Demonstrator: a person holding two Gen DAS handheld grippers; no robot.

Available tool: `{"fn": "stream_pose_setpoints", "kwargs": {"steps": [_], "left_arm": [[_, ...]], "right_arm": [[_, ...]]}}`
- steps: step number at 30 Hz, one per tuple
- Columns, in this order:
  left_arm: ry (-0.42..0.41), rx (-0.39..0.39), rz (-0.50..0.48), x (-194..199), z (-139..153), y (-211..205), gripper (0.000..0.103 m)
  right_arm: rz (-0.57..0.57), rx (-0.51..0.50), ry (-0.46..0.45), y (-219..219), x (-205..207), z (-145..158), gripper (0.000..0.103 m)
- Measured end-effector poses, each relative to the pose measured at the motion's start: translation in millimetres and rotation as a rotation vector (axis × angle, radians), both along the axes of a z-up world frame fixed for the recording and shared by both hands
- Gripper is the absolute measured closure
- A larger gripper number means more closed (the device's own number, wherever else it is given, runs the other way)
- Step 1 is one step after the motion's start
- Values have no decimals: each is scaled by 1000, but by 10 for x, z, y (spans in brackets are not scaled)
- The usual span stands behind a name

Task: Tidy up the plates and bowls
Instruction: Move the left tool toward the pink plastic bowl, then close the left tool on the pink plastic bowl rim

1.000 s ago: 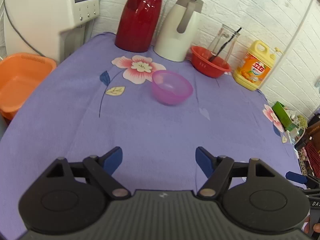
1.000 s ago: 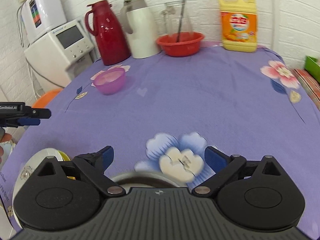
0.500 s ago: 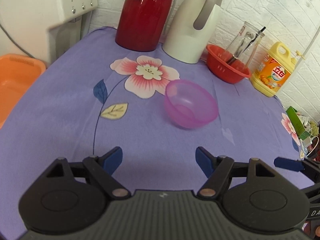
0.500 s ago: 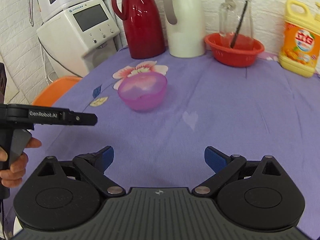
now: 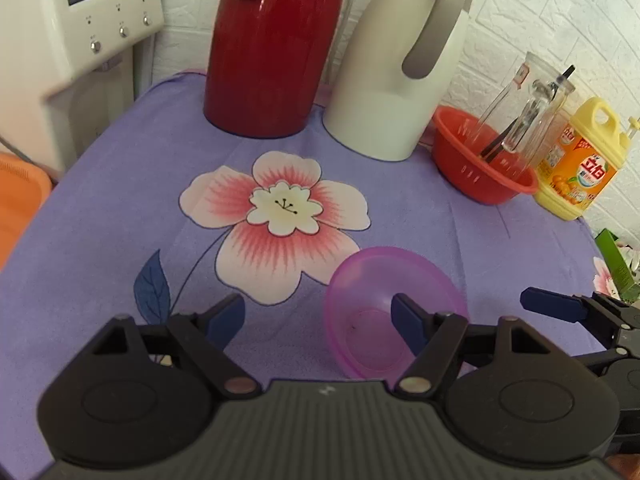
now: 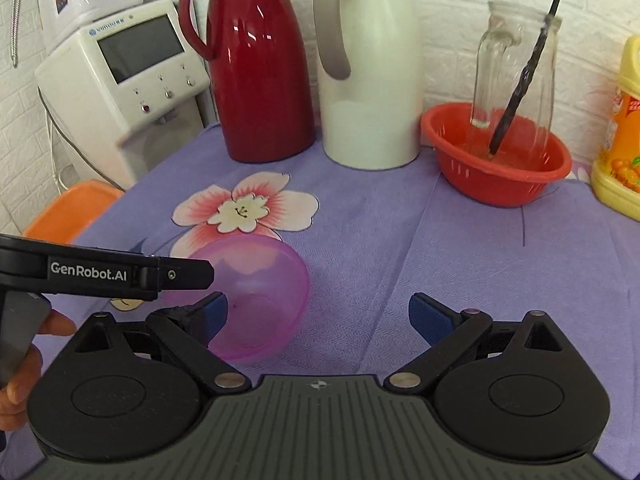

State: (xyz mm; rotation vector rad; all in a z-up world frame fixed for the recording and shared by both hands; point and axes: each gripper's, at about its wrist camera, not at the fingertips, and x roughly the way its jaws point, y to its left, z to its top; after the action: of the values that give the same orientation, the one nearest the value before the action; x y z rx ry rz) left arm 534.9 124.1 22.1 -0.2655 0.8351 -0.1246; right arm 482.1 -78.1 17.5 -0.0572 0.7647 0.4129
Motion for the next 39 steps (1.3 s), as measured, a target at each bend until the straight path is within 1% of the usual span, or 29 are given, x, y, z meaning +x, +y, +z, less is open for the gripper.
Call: {"fn": "stream_pose_setpoints", "kwargs": {"steps": [6,9,13,14,15,16,17,18,19,20,21,22,25,32,36,39], "left_arm": [[12,2,2,80,-115,-39,29],[14,-3,-15,76,-146,-99,30],[20,2,-38,58,-192,-176,35],[25,-5,-47,65,-215,-193,43],[21,-4,-51,59,-222,-211,46],[16,17,-61,49,-222,-250,54],[10,35,-61,36,-219,-273,55],[11,33,-60,29,-220,-267,57],[14,22,-66,21,-213,-254,63],[24,-7,-73,10,-202,-229,68],[36,-38,-85,0,-194,-210,69],[44,-51,-91,-16,-187,-208,69],[37,-25,-102,-76,-156,-243,69],[12,-34,-124,-326,52,-322,69],[-5,-46,-148,-572,192,-437,69],[-26,-48,-173,-888,307,-616,69]], "right_arm": [[35,-7,26,117,89,-143,0],[56,4,37,197,94,-172,0],[82,-19,30,295,35,-195,0],[85,-20,34,312,28,-202,0],[88,-19,41,329,26,-212,0],[95,-18,50,352,25,-222,0],[103,-15,59,376,16,-229,0],[107,-1,72,381,15,-230,0],[111,16,86,377,14,-225,0],[110,25,97,385,13,-221,0],[114,23,100,394,0,-214,0],[118,14,98,409,-21,-206,0],[121,-16,83,450,-104,-176,0],[120,-29,47,393,-332,-2,0],[108,-30,30,266,-566,146,0],[89,-36,13,128,-846,258,0]]}}
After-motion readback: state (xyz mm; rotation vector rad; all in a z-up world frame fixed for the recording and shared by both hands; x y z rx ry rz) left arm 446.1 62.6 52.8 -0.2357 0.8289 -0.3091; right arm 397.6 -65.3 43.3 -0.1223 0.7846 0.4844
